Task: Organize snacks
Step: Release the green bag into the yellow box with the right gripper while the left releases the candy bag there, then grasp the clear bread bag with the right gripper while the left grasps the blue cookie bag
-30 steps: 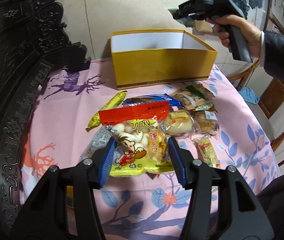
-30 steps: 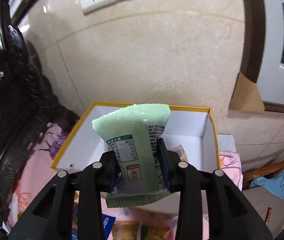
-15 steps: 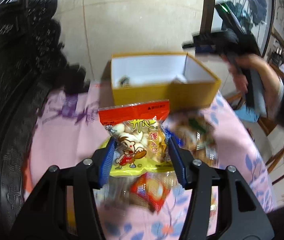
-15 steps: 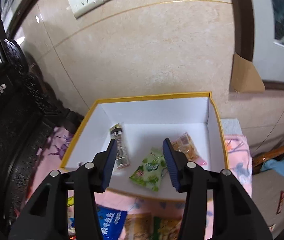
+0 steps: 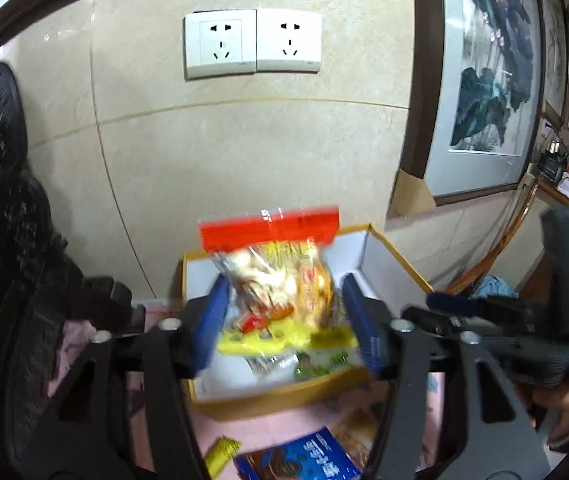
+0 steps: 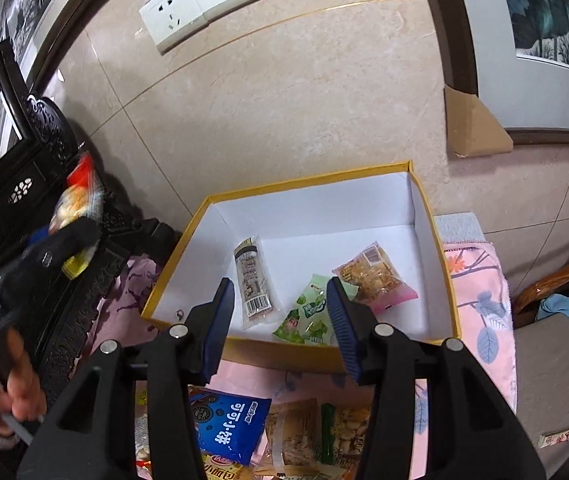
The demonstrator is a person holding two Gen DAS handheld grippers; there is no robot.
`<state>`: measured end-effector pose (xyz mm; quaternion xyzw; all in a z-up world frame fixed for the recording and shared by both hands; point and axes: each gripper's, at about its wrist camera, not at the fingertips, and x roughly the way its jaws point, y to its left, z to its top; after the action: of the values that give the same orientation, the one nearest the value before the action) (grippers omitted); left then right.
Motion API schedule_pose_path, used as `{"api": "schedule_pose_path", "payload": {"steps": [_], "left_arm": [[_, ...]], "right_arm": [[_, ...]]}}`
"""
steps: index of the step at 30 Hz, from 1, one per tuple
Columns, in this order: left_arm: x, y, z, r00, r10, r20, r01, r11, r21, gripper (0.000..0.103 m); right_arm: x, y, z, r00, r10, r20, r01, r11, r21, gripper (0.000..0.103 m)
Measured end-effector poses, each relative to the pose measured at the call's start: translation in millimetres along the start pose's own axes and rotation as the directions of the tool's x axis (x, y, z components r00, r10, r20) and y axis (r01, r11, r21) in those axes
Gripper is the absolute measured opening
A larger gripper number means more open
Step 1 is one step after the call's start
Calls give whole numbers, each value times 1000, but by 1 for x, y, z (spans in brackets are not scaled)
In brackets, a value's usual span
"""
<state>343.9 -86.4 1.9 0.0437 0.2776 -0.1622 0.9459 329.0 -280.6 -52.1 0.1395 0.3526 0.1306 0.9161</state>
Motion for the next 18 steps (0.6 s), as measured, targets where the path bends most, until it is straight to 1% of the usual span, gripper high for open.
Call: {"api": "schedule_pose_path", "payload": {"steps": [1,2,3,4,6,8,9,14,16,18], "left_arm": [[-1,1,8,999,41,22,-40,999,-10,94],[-5,2,14,996,65,63,-64,998,-22,95],[-10,3,20,993,61,98,-59,998,-29,95],[-13,5,23,992,55,114,-51,998,-36,95],[-21,9,26,988,66,139,-58,996,-63,95],[-25,14,26,988,71,135,-60,994,-87,97],[-26,18,23,989,78,122,-66,992,-105,97],[-39,34,-1,991,103,89,-87,981,-171,97],[-45,42,-10,990,117,77,-100,976,-191,97],[-53,49,-20,990,124,65,-107,970,-220,97]], "right_arm": [[-1,-1,1,1000,1,4,-1,1000,4,49],[-1,-3,2,1000,5,6,-6,1000,7,49],[-2,-4,2,1000,6,6,-6,1000,7,49],[-2,-5,2,1000,4,4,-4,1000,4,49],[-2,-5,0,1000,2,-1,-2,1000,-1,49],[-2,-6,-5,1000,4,-14,-4,1000,-6,49],[-2,-5,-7,1000,3,-21,-3,1000,-10,49],[1,-2,-23,998,7,-65,-9,1000,-27,49],[5,1,-33,996,8,-88,-11,999,-40,49],[14,3,-47,991,4,-136,-11,999,-50,49]]}}
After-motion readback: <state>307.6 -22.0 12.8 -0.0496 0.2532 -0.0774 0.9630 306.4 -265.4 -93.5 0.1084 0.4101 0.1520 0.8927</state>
